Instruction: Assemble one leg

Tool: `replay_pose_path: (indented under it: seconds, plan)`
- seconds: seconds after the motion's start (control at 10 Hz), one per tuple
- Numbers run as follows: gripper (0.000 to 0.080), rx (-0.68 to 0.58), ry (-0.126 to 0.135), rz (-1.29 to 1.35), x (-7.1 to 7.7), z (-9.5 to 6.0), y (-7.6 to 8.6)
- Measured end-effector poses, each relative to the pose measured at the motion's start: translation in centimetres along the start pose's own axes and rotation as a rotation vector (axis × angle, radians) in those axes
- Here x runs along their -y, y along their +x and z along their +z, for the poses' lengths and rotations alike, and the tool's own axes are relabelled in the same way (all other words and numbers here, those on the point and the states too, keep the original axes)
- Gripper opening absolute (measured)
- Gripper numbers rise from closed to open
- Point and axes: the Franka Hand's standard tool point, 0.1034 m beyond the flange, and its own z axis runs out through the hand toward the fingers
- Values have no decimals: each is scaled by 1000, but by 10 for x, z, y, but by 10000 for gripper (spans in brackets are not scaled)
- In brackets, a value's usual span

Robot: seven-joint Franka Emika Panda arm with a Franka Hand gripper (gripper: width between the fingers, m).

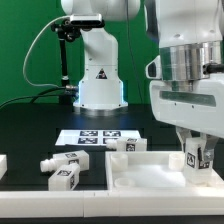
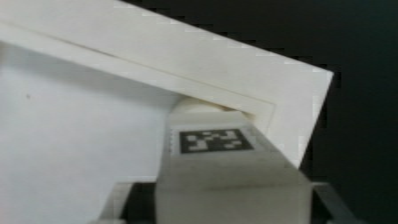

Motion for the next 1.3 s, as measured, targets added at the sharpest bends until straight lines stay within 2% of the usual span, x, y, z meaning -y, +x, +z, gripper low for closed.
replay_pose_path:
  seconds: [0.1,0.2,0.5,0.6,0.7,0.8,0.9,1.0,1.2,1.3]
  plan:
    - [285,12,33,256,1,1,-1]
    - [285,16,49,360,1,1,-2]
    - [285,15,47,296,1,1,-2]
    - [285,6,34,121,-1,1,-2]
    - [462,4,16,-59,-1,0,-3]
    - [582,1,10,-314,-2,1,-2]
    - [582,3,2,-437,-3,1,-3]
    - [635,3,1,-501,-3,1,-2]
    - [645,2,1,-604,-4,1,-2]
    - [645,-21,-31,-831,-4,2,1]
